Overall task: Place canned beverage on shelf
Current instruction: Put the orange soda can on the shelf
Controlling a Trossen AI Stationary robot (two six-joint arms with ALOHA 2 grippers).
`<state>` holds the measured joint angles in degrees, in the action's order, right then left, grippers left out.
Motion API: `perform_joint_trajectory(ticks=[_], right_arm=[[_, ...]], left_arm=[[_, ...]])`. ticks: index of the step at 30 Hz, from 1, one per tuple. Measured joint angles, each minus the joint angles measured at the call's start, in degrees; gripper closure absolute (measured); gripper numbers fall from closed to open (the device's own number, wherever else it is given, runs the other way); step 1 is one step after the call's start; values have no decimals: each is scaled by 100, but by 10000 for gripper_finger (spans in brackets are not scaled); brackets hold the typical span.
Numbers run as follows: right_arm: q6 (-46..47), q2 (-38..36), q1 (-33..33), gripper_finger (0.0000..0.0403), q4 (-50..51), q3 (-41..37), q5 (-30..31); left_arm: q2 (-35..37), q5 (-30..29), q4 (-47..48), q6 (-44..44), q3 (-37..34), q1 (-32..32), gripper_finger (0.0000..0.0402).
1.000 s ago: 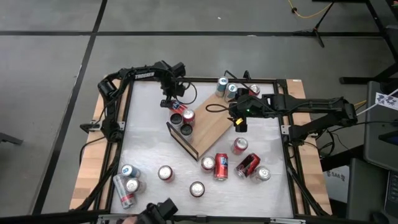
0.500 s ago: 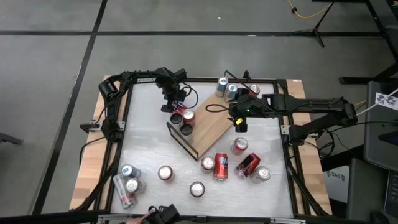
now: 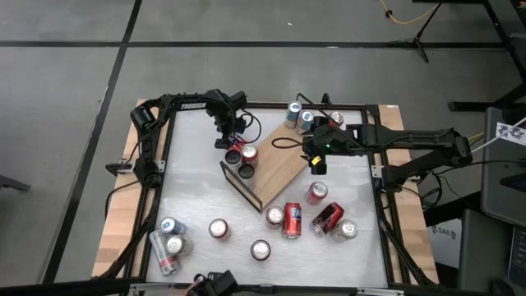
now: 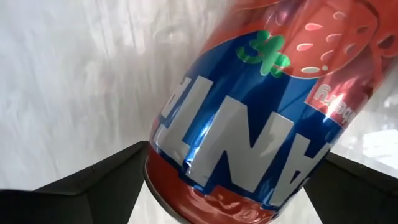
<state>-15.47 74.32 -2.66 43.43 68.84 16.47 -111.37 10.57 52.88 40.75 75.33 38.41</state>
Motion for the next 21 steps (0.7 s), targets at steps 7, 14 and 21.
perform_joint_trajectory(ticks=[7, 14, 21], right_arm=[[-1, 0, 0, 61, 1, 0, -19], [-1, 0, 0, 61, 1, 0, -61], [-4, 0, 0, 61, 1, 0, -61]], left_arm=[[0, -277, -197, -15, 0, -62, 22], [0, -369, -223, -19, 0, -204, 66], [0, -593, -228, -156, 0, -239, 122]])
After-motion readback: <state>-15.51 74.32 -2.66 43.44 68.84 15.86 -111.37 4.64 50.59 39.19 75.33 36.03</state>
